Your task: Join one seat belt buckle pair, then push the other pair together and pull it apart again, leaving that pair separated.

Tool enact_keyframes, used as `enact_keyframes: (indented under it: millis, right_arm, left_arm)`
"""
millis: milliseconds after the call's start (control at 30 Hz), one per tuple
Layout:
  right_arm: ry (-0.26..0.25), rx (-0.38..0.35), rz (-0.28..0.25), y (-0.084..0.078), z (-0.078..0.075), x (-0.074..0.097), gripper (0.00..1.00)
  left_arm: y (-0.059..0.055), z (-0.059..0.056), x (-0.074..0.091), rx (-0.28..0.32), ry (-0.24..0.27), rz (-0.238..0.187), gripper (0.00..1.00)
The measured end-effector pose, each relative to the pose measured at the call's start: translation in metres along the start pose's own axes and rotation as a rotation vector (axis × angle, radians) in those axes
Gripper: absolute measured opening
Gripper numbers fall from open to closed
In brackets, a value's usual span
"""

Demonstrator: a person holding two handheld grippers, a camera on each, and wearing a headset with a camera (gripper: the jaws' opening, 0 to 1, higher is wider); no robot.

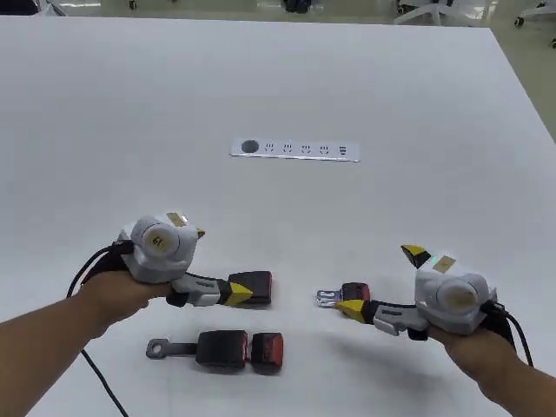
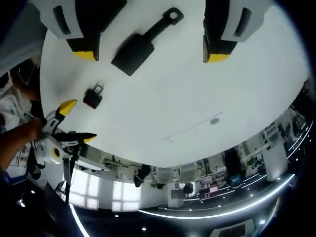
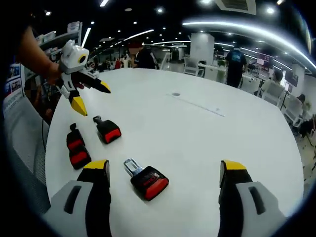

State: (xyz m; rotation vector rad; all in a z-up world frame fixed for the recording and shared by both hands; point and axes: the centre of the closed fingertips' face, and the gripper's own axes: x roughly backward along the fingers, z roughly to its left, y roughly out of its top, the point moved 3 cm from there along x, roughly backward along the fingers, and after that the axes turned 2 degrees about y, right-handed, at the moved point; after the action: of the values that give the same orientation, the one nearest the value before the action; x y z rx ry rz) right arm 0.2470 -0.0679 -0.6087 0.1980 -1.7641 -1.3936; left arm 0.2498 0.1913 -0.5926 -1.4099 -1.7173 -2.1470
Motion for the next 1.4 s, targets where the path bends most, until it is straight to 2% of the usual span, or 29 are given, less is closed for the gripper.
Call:
enact_keyframes:
  millis: [67, 167, 267, 367, 433, 533, 567, 700, 800, 933, 967, 1067, 1233, 1300, 1400]
  right_arm:
    - [-0.028, -0.021, -0.012, 0.001, 0.004, 0.006, 0.92]
    - [-0.055, -0.053, -0.042, 0.003, 0.009, 0.014, 0.96]
    - [-0.062, -0.09, -0.055, 0.004, 0.014, 0.02, 0.96]
    - [-0.085, -0.08, -0.066, 0.004, 0.024, 0.03, 0.99]
    - [-0.094, -0.092, -0.075, 0.004, 0.021, 0.033, 0.99]
    - [-0.107, -0.096, -0.082, 0.003, 0.03, 0.042, 0.99]
    - [-0.113, -0.1, -0.08, 0.001, 0.033, 0.045, 1.0]
    - [-0.123, -0.105, -0.082, -0.007, 0.04, 0.054, 0.99]
    - [-0.131, -0.118, -0.074, -0.014, 0.044, 0.061, 0.99]
    - [-0.133, -0.13, -0.07, -0.02, 0.059, 0.073, 0.99]
    - [-0.131, -0.13, -0.07, -0.021, 0.063, 0.077, 0.99]
    - [-0.133, -0.128, -0.076, -0.023, 0.066, 0.083, 0.99]
    - [-0.138, -0.138, -0.074, -0.028, 0.069, 0.095, 0.99]
    - [-0.144, -0.138, -0.077, -0.029, 0.069, 0.099, 1.0]
    - [-0.145, -0.138, -0.079, -0.03, 0.07, 0.105, 1.0]
  left_arm:
    - [-0.002, 0.004, 0.007, 0.036, 0.047, -0.042, 0.92]
    - [-0.002, 0.0, 0.02, 0.111, 0.089, -0.093, 0.94]
    - [-0.01, 0.001, 0.028, 0.119, 0.12, -0.115, 1.0]
    - [-0.015, -0.007, 0.042, 0.145, 0.135, -0.137, 1.0]
    - [-0.018, -0.009, 0.049, 0.142, 0.14, -0.153, 1.0]
    - [-0.025, -0.02, 0.059, 0.15, 0.137, -0.149, 1.0]
    - [-0.029, -0.016, 0.063, 0.15, 0.134, -0.149, 1.0]
    - [-0.036, -0.023, 0.077, 0.152, 0.139, -0.161, 1.0]
    - [-0.045, -0.025, 0.087, 0.172, 0.139, -0.167, 1.0]
    - [-0.054, -0.029, 0.097, 0.181, 0.137, -0.17, 1.0]
    - [-0.058, -0.027, 0.101, 0.185, 0.14, -0.169, 1.0]
    - [-0.064, -0.028, 0.109, 0.196, 0.149, -0.187, 1.0]
    - [-0.077, -0.028, 0.117, 0.215, 0.158, -0.175, 1.0]
    - [-0.079, -0.029, 0.12, 0.242, 0.155, -0.186, 1.0]
    - [-0.08, -0.035, 0.126, 0.229, 0.17, -0.185, 0.99]
